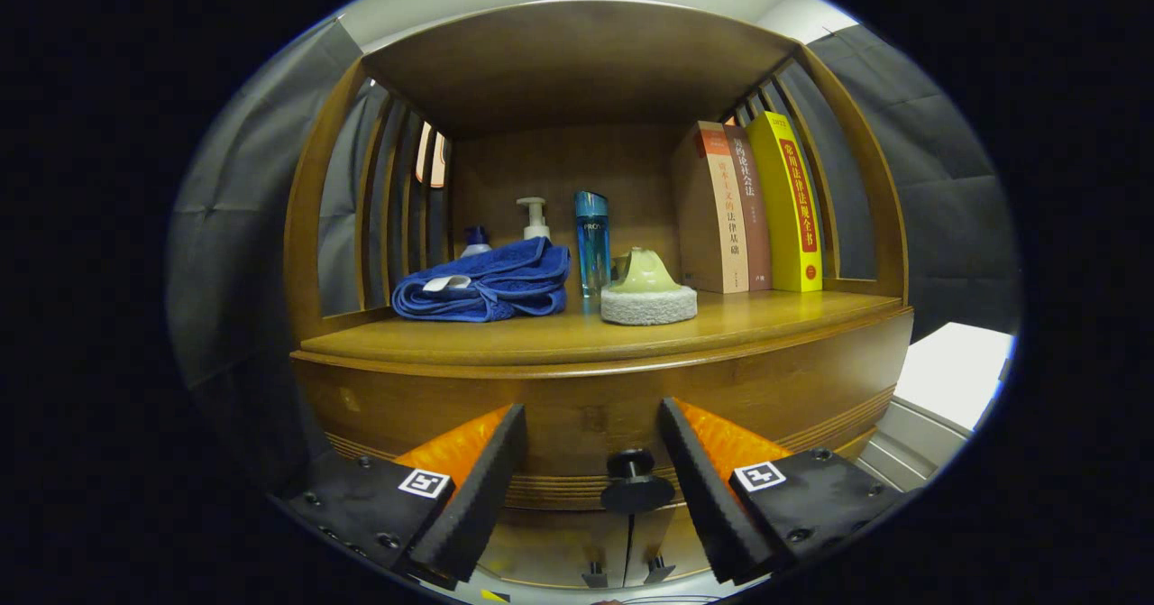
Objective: Pull open the drawer, take out the items inside it, and place them on the countertop above the cabinet.
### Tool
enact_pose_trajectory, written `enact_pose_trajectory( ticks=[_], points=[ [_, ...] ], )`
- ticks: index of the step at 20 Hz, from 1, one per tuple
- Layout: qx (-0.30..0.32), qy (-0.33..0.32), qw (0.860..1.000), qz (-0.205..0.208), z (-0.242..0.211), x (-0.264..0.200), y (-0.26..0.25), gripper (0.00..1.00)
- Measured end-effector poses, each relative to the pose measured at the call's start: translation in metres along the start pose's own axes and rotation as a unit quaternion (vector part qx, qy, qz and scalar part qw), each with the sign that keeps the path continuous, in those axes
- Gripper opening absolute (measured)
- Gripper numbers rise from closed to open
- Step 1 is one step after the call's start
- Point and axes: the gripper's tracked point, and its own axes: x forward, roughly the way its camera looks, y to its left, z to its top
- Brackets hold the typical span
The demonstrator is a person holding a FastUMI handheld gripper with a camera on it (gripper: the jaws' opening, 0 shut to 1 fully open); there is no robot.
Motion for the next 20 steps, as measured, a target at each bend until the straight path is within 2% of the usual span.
enact_pose_trajectory(
  ticks=[5,11,16,20],
  points=[
    [-0.011,-0.06,0.998,-0.008,0.069,-0.028,-0.023,0.98],
    [-0.009,-0.096,0.994,-0.046,0.135,-0.059,-0.104,0.98],
    [-0.021,-0.122,0.989,-0.086,0.174,-0.091,-0.183,0.98],
    [-0.016,-0.129,0.987,-0.092,0.193,-0.117,-0.193,0.98]
  ],
)
